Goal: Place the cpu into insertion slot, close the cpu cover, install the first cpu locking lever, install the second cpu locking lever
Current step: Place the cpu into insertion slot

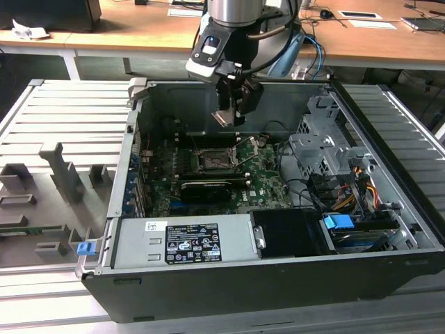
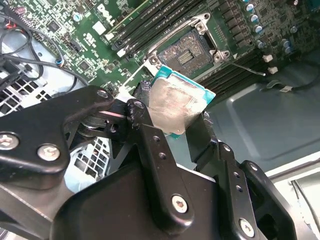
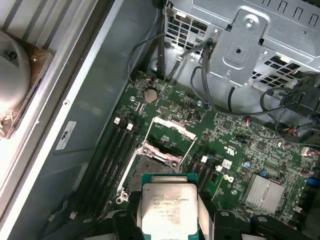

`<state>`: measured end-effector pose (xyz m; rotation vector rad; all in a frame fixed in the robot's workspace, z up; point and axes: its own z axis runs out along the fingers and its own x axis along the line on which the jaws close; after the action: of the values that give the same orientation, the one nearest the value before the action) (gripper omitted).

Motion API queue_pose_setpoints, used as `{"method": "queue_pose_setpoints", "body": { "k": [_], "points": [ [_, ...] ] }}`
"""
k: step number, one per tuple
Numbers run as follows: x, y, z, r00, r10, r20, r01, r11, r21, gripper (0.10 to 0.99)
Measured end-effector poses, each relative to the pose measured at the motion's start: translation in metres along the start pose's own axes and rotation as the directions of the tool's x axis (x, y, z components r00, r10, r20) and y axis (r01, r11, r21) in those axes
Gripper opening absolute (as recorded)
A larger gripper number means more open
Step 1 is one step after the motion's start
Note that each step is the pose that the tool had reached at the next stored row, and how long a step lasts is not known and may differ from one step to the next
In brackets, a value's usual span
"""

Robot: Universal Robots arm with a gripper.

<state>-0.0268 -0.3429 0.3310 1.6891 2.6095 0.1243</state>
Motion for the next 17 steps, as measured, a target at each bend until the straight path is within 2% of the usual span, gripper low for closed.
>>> {"method": "queue_pose_setpoints", "body": {
  "k": [5,8,11,17],
  "points": [
    [-0.0001,-0.0004,0.0053,1.0,0.004,0.0004,-0.004,1.0,0.0,0.533],
    [-0.0002,-0.0008,0.0091,0.9988,0.049,0.0046,-0.049,0.9988,-0.001,0.533],
    [-0.0001,-0.001,0.0108,0.9968,0.079,0.0071,-0.079,0.9969,-0.001,0.533],
    [0.0019,-0.0057,0.0119,0.9963,0.085,0.0077,-0.085,0.9964,-0.002,0.533]
  ]
}}
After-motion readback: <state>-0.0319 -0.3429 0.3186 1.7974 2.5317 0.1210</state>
